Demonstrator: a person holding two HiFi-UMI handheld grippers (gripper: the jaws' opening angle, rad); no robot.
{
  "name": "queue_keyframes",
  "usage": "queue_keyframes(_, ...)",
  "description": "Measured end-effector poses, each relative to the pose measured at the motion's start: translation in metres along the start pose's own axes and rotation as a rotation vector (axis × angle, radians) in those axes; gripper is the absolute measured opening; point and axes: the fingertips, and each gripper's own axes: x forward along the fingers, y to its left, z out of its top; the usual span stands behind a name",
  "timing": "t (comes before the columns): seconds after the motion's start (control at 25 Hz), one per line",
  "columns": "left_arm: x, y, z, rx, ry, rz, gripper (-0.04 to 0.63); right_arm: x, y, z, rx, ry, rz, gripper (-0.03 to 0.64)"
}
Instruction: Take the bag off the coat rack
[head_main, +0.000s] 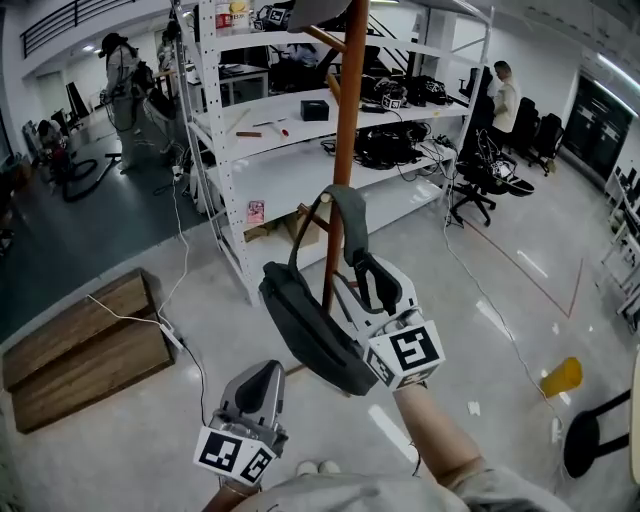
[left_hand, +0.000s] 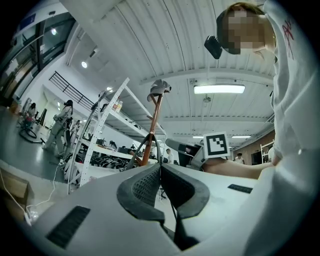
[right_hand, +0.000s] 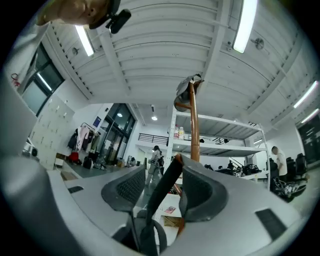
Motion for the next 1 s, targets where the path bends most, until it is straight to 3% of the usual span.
queue_keyframes(0.36,-0.009,0.006,-0.006,-0.017,0.010,0.036,0.018,0.072,-0.077,-0.015,-0.043,0.104,-0.132,0.235)
queue_keyframes(0.68,-0.013,0.013,-0.007,-0.035,0.012,0.064,0.018,0.089,-0.082,-0.027,0.126,0.124,-0.056,0.239)
queue_keyframes(0.84,-0.013,0.009,-0.010,-0.047,0.013,0.068,0.018,0.094,-0.080,-0.031,0.251,0.128,0.043,0.238)
queue_keyframes(0.92,-0.012,0.008,-0.012,-0.049,0.016,0.068,0.018,0.095,-0.081,-0.031,0.241,0.143,0.051,0.232)
queue_keyframes(1.0,-0.012,0.010,-0.012,-0.051,0.017,0.070,0.018,0.096,-0.080,-0.030,0.220,0.151,0.044,0.168)
